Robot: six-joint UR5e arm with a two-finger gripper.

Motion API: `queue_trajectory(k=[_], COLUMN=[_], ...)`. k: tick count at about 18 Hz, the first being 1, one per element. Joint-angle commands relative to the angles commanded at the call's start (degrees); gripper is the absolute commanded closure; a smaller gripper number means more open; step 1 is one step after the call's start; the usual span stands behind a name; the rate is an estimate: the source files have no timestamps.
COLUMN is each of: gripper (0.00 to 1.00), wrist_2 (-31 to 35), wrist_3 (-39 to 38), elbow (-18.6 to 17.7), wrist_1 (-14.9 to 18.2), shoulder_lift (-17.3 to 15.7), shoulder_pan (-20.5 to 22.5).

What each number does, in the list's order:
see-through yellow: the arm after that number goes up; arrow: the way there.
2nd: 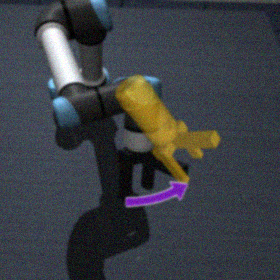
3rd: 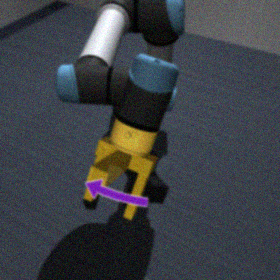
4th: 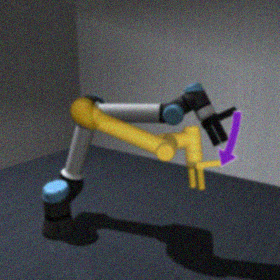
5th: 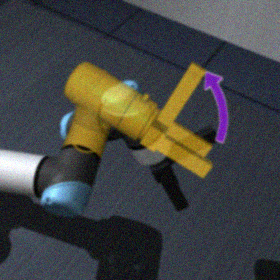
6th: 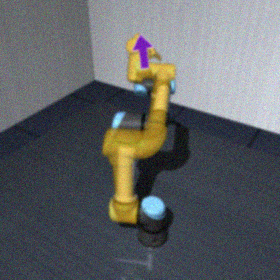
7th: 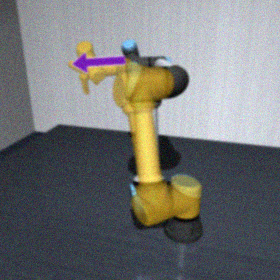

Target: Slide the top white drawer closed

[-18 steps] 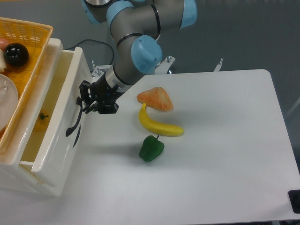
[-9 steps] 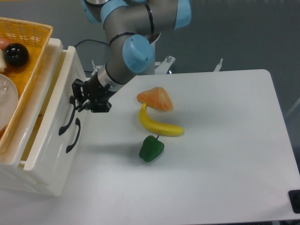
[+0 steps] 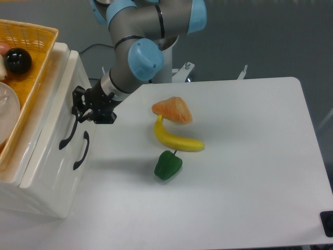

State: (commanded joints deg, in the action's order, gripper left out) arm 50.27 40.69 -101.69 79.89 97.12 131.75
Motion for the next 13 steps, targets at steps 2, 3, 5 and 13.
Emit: queue_trajectory(k=[2, 3, 5, 13], gripper=[0.82, 0.82, 0.82, 0.72], wrist_2=[0.0, -0.1, -0.1, 0.4], wrist_3=[0.0, 0.0, -0.1, 0.4], elbow=[0.0, 0.0, 0.0, 1.1], wrist_1=[0.0, -0.3, -0.4, -3.5], shoulder_lift=[0.0, 0.0, 0.1, 1.2], shoulder_pan=[0.0, 0.0, 0.0, 1.7])
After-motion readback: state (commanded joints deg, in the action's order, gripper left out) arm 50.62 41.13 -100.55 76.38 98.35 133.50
